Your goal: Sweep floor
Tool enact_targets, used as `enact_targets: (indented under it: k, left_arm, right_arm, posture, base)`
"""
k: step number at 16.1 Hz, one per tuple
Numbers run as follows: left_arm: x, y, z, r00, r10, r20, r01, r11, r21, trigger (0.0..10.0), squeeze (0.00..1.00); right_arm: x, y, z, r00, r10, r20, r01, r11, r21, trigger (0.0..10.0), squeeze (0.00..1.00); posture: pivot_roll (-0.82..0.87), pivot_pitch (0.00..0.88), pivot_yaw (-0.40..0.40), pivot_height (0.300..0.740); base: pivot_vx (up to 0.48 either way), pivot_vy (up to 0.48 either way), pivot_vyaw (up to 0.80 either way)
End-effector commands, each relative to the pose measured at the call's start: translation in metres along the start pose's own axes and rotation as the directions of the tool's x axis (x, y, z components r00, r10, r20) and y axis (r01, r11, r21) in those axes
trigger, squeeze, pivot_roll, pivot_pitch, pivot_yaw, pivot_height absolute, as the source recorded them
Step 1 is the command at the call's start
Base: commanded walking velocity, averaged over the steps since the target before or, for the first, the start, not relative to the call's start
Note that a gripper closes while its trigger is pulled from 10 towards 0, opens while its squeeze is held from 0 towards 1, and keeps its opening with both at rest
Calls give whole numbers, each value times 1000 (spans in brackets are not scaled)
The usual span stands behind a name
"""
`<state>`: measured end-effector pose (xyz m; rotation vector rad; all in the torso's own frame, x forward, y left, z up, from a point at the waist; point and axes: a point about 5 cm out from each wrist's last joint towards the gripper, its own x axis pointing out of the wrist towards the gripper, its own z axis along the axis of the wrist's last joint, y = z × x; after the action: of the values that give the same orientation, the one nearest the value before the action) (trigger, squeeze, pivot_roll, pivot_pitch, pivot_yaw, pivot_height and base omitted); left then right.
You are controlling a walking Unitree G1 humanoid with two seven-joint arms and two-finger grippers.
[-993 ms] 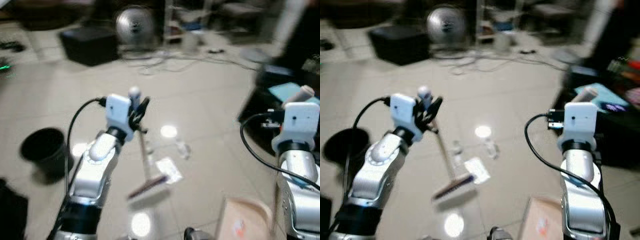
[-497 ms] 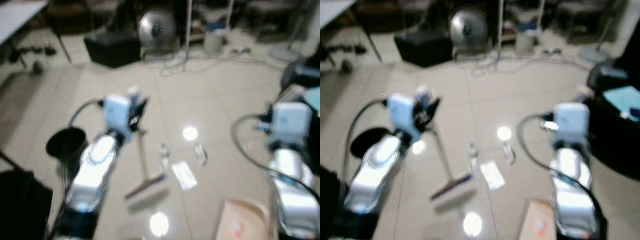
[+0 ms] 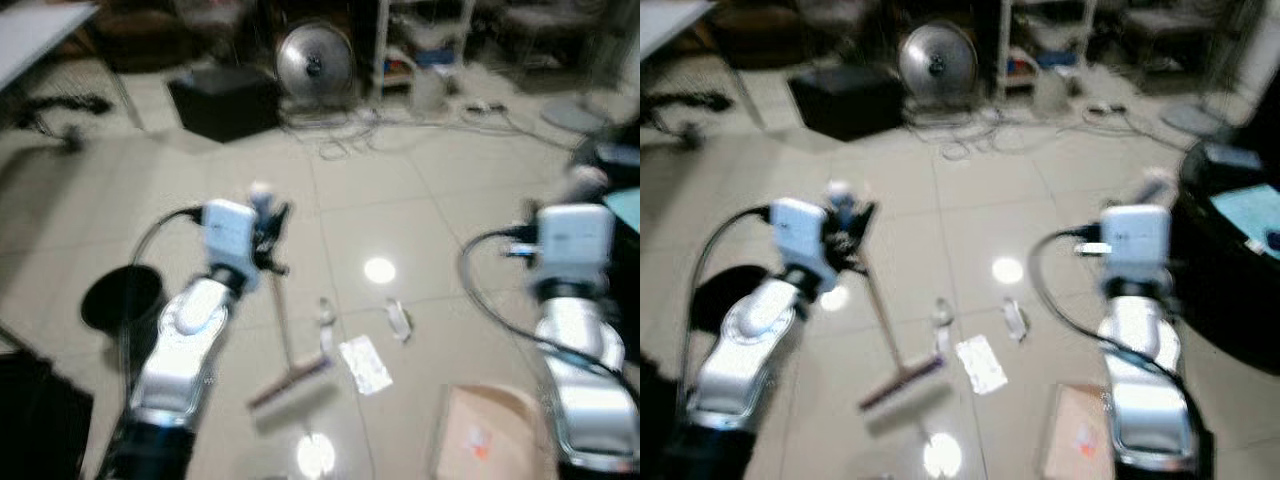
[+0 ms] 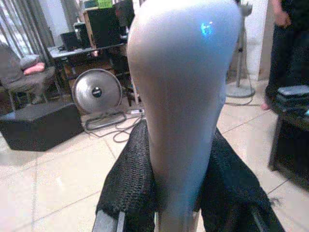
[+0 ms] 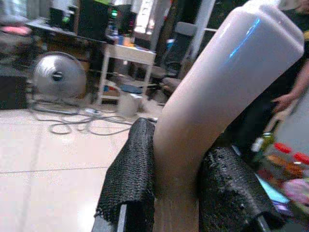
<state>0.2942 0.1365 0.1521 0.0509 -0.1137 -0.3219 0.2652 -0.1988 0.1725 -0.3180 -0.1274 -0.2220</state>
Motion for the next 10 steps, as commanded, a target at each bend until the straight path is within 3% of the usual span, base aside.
enact_targets:
  k: [1, 10]
  left_arm:
    - [2, -2, 10, 999, -1, 43, 0, 1000, 16, 10000, 0]
    - [4, 2, 10, 998, 39, 40, -39, 999, 11, 10000, 0]
  right_arm:
    - [3, -6, 5, 999, -19, 33, 19, 1000, 1, 10000, 0]
    - [9, -2, 5, 999, 4, 48, -2, 999, -39, 10000, 0]
  posture:
    - [-9, 47, 81, 740]
    - [-3, 47, 86, 740]
  base:
    - [368, 0, 0]
    - [368, 0, 0]
